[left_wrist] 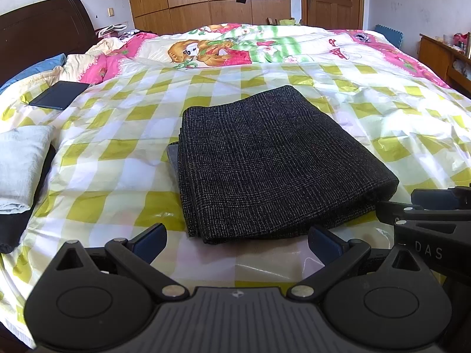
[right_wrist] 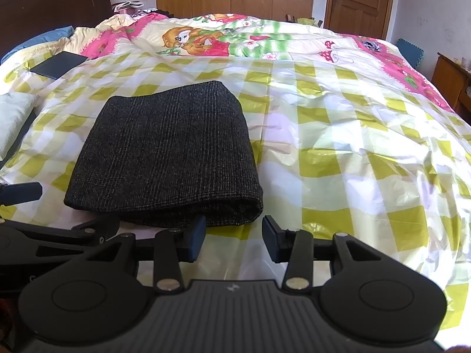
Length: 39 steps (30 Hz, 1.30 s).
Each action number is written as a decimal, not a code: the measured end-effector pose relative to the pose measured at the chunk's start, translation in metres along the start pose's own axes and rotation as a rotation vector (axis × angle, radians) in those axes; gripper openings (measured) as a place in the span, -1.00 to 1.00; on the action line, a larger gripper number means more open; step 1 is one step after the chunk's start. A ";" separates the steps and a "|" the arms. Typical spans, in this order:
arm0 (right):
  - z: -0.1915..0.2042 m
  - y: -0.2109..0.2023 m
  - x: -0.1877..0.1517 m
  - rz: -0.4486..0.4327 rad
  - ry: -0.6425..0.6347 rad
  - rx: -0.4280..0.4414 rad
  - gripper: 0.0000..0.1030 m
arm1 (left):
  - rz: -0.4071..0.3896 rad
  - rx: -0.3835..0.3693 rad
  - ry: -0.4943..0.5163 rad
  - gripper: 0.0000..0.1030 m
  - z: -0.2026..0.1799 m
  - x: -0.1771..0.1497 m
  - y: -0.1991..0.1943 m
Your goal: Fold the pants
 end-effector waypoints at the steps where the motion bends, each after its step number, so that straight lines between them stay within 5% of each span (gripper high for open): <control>1: 0.000 0.000 0.000 0.001 -0.001 0.000 -0.15 | 0.002 0.000 -0.001 1.00 0.000 0.000 0.000; 15: 0.004 0.000 0.004 -0.012 -0.003 0.029 -0.15 | 0.001 -0.002 -0.004 1.00 0.002 0.000 0.000; 21: -0.011 0.003 0.032 -0.082 0.008 0.049 0.06 | -0.056 0.003 -0.016 1.00 0.012 0.019 -0.007; 25: -0.028 0.036 0.050 -0.055 0.020 0.085 0.20 | -0.058 0.014 -0.033 1.00 0.021 0.034 0.007; 31: -0.034 0.092 0.057 -0.009 0.046 0.211 0.34 | 0.014 0.020 -0.085 1.00 0.041 0.041 0.055; 39: -0.030 0.120 0.060 0.012 0.139 0.441 0.44 | 0.066 -0.122 -0.089 1.00 0.032 0.045 0.089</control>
Point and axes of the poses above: each gripper's, at about its wrist camera, not at the fingertips, and y roughly the way its jaws point, z to its left, x to its top, the point moved 9 cm from there along y, roughly the way its jaws point, and after that the axes turned 15 degrees about -y, right-handed, at the moved point
